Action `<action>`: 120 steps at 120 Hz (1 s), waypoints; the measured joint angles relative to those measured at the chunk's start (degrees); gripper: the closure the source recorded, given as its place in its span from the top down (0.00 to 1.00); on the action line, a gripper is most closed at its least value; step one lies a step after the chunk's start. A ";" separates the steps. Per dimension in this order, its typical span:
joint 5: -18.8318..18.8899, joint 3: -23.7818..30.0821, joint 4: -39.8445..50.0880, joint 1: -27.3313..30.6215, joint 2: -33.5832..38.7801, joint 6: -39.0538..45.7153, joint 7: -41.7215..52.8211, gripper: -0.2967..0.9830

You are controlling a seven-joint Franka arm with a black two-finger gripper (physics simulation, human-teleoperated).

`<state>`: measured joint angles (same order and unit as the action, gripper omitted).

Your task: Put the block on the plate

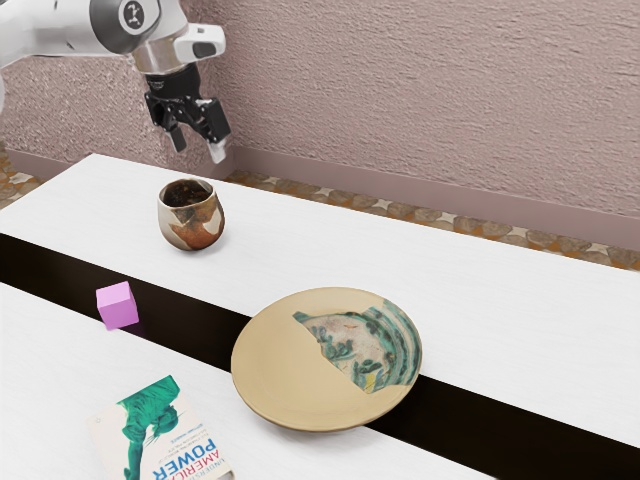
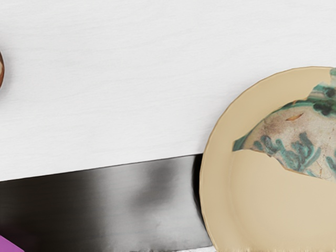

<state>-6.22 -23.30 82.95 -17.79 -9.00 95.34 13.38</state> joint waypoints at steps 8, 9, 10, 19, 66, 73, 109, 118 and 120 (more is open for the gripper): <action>-0.01 -0.01 -0.03 0.00 0.00 -0.12 0.36 0.77; -0.01 -0.02 -0.04 -0.01 0.00 -0.13 0.40 0.77; -0.01 -0.03 -0.04 -0.01 0.00 -0.14 0.44 0.77; -0.01 -0.02 -0.05 -0.01 0.00 -0.25 0.80 0.77; 4.87 -0.61 15.01 2.69 8.67 -0.83 3.46 0.77; 6.60 -0.65 17.24 3.95 8.74 1.08 5.40 0.77; 10.89 -0.68 24.53 10.46 7.17 12.71 19.79 0.77; 11.50 -0.64 25.08 10.83 5.51 14.75 23.25 0.77; 11.58 -0.63 25.38 10.62 5.20 15.24 23.97 0.77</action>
<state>5.36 -23.94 108.33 -7.17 -3.80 110.57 37.35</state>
